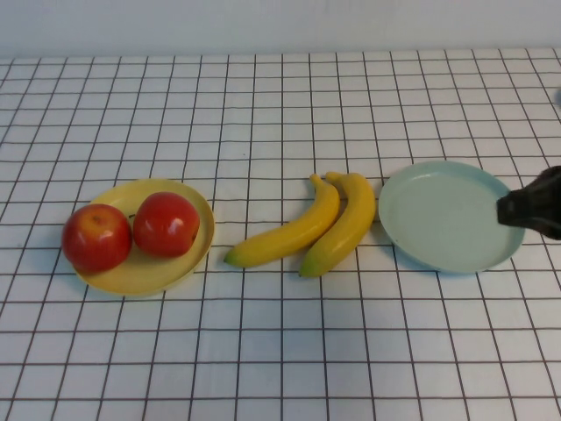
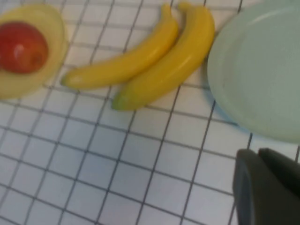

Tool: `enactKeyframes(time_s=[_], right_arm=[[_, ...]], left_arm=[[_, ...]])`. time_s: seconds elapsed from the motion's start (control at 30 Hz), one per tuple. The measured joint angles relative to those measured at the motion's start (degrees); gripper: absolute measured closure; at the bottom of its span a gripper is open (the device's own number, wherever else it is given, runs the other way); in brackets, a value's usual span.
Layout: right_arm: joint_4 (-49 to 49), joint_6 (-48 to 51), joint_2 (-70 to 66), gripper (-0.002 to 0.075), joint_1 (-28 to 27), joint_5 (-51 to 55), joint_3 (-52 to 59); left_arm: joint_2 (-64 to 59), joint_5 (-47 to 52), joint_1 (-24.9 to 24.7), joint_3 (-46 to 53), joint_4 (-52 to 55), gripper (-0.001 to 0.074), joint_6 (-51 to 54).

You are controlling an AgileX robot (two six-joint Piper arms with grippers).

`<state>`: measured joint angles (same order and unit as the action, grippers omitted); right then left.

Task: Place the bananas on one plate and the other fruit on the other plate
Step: Put another type of fruit in the right plate

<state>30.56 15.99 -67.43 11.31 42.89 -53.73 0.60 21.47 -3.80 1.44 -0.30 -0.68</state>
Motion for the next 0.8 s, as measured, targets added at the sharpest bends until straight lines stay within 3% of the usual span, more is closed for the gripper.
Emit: enactKeyframes(time_s=[0.2, 0.43, 0.57, 0.73, 0.8], right_arm=[[-24.7, -18.6, -16.9, 0.0741, 12.4, 11.7, -14.8], [-29.2, -22.9, -35.2, 0.0707, 15.6, 19.4, -32.4], [-27.7, -23.5, -43.5, 0.0566, 16.5, 21.2, -40.4], [-27.2, -27.1, -49.7, 0.0315, 17.9, 22.4, -48.2], [-27.1, -28.7, -51.4, 0.0269, 18.1, 22.5, -50.3]], left_arm=[[0.0, 0.0, 0.0, 0.0, 0.0, 0.0733, 0.0], [0.0, 0.0, 0.0, 0.0, 0.0, 0.0733, 0.0], [0.0, 0.0, 0.0, 0.0, 0.0, 0.0733, 0.0], [0.0, 0.0, 0.0, 0.0, 0.0, 0.0733, 0.0], [0.0, 0.0, 0.0, 0.0, 0.0, 0.0733, 0.0]])
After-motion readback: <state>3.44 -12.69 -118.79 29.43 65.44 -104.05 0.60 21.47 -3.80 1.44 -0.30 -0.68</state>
